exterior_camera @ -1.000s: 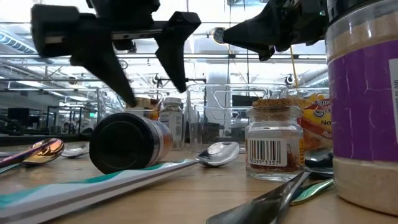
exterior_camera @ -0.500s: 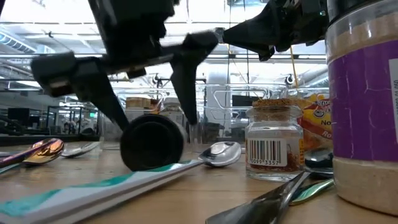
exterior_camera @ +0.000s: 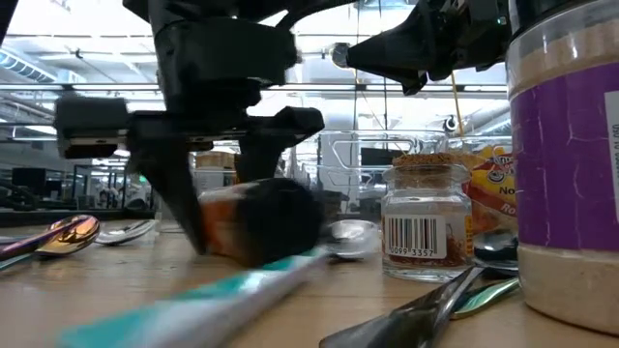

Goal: Pick & Place Food Item
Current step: Put the orange seasoning bottle into the left transparent bin

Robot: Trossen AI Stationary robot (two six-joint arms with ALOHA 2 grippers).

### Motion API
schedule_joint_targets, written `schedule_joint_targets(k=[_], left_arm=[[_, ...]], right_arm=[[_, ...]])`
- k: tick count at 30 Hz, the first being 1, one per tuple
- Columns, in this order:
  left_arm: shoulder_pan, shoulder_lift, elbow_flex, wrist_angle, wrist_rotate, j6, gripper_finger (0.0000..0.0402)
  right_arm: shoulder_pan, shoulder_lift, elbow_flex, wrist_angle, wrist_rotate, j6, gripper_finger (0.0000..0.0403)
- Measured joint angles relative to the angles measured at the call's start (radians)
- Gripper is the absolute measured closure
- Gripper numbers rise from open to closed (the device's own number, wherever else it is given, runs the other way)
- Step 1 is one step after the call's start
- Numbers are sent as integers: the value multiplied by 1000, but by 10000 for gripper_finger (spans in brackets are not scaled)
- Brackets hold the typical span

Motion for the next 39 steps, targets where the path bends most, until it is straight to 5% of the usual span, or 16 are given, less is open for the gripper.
schedule_joint_targets(k=[7,14,20,26,33,35,39], left_arm=[[9,-38,-2,-34,-28,-213,225],[55,-217,5,-30,162,-433,226],[72,-413,-66,93,99,-504,226],[81,-613,-381,565,-68,-546,228],[132,-594,-739,1677,-185,-551,228],[146,-554,-757,1794,-189,-589,228],[160,-489,-697,1770,-179,-595,228]], right_arm=[[0,0,0,0,0,0,344],[0,0,0,-5,1,1,344],[0,0,0,-20,1,4,344],[1,-67,0,-123,2,44,344],[9,-158,0,-139,1,125,344],[9,-163,0,-124,0,124,344],[6,-163,0,-70,5,56,344]])
